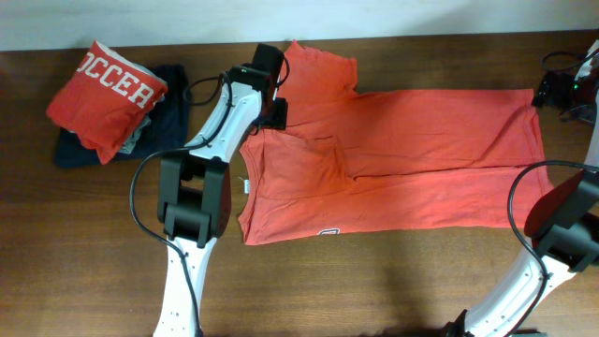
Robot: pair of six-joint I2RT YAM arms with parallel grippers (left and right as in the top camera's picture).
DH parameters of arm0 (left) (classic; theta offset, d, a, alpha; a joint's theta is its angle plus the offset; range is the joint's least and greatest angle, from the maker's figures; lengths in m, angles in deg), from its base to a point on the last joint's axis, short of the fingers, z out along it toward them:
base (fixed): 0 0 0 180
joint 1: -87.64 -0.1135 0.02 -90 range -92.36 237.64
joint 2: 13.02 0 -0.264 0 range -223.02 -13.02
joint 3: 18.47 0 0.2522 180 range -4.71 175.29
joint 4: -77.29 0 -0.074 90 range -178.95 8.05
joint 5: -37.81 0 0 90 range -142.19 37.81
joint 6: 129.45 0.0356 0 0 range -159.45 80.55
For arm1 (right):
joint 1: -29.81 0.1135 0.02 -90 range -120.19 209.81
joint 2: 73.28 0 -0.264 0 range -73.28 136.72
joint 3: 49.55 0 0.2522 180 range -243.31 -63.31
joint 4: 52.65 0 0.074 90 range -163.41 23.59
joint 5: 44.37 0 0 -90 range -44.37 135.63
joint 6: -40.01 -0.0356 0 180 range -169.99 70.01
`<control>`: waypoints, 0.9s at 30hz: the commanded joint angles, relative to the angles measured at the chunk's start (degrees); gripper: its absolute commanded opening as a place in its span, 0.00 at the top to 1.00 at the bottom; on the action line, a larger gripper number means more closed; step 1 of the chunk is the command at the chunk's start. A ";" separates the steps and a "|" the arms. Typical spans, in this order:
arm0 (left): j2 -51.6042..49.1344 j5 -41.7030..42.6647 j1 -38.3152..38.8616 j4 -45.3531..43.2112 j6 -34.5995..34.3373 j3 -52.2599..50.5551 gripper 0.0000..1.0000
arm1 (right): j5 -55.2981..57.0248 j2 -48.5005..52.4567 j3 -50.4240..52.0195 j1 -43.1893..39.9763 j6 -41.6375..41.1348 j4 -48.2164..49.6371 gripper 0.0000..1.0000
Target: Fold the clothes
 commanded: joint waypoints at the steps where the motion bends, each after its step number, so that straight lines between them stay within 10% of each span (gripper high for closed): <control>1: -0.70 0.46 -0.13 1.55 -0.11 5.09 0.34 | -0.33 0.76 -0.72 0.04 -0.33 -0.02 0.01; 27: -15.06 6.38 0.42 -22.80 -0.09 17.44 0.35 | -0.33 0.76 -0.72 0.02 -0.35 -0.02 0.01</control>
